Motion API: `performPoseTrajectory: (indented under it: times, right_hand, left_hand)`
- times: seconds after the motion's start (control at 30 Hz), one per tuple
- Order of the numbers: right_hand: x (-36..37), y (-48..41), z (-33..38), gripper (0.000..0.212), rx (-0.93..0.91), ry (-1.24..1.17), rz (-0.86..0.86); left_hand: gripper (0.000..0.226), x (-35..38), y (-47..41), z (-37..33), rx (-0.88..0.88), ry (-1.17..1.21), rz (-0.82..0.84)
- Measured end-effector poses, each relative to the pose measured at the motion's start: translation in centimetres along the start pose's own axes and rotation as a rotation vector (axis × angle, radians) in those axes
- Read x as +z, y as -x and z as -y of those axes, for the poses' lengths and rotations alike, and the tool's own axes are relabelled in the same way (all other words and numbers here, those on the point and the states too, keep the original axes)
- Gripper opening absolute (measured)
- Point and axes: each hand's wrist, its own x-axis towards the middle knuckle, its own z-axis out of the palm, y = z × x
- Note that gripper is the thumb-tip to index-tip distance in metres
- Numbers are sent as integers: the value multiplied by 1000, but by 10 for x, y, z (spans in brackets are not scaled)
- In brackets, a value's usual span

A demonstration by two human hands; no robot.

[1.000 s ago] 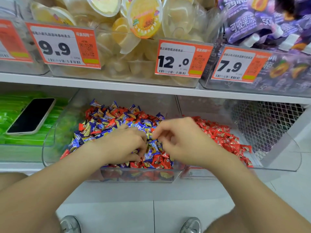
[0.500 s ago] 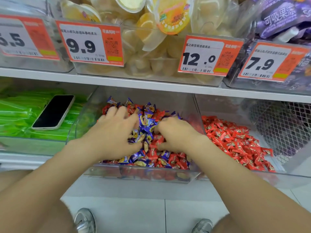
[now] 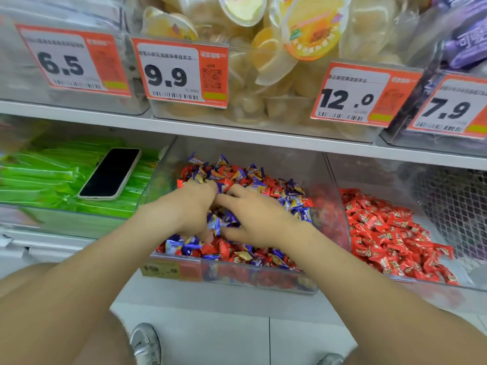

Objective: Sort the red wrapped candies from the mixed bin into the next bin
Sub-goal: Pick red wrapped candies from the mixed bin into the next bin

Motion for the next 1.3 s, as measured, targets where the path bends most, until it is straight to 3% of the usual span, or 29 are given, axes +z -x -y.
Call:
performPoseTrajectory:
  times: [0.1, 0.17, 0.3, 0.37, 0.43, 0.5, 0.57, 0.63, 0.73, 0.9, 1.03, 1.1, 1.2, 1.3]
  right_hand:
    - [-11, -2, -13, 39, 105, 19, -75]
    - [-17, 1, -26, 34, 207, 52, -106]
    - [-38, 14, -35, 35, 400, 79, -82]
    - [-48, 21, -30, 32, 449, 115, -122]
    - [-51, 25, -19, 24, 383, 120, -212]
    - [-43, 26, -5, 27, 199, -48, -193]
    - [-25, 23, 6, 49, 15, -147, 33]
    - [-9, 18, 7, 60, -69, -16, 194]
    - [-16, 8, -6, 45, -30, 66, 139]
    - [-22, 4, -25, 33, 115, 19, -26]
    - [-31, 13, -38, 39, 296, 228, -80]
    - [-35, 20, -37, 46, 341, 318, -53]
    - [-42, 25, -19, 37, 250, 90, -174]
    - [-33, 24, 11, 11, 135, -302, -50]
  left_hand:
    - [73, 4, -23, -1, 189, 81, -196]
    - [80, 7, -35, -6, 317, 182, -290]
    - [104, 9, -46, -11, 445, 178, -275]
    - [96, 2, -40, -8, 464, 118, -273]
    - [65, -9, -24, -3, 459, 66, -319]
    - [48, -17, -4, 3, 388, 25, -307]
    - [55, -16, 11, 10, 297, -17, -169]
    - [66, -8, 17, 10, 235, -73, -16]
    - [69, 12, 3, 2, 250, -89, -44]
    - [38, 14, -34, -1, 229, -60, -371]
    - [58, 4, -35, 3, 205, -199, -429]
    - [52, 0, -27, 3, 227, -223, -464]
    - [37, -4, -7, 5, 238, -35, -314]
    - [59, 1, 7, 10, 245, -78, 18]
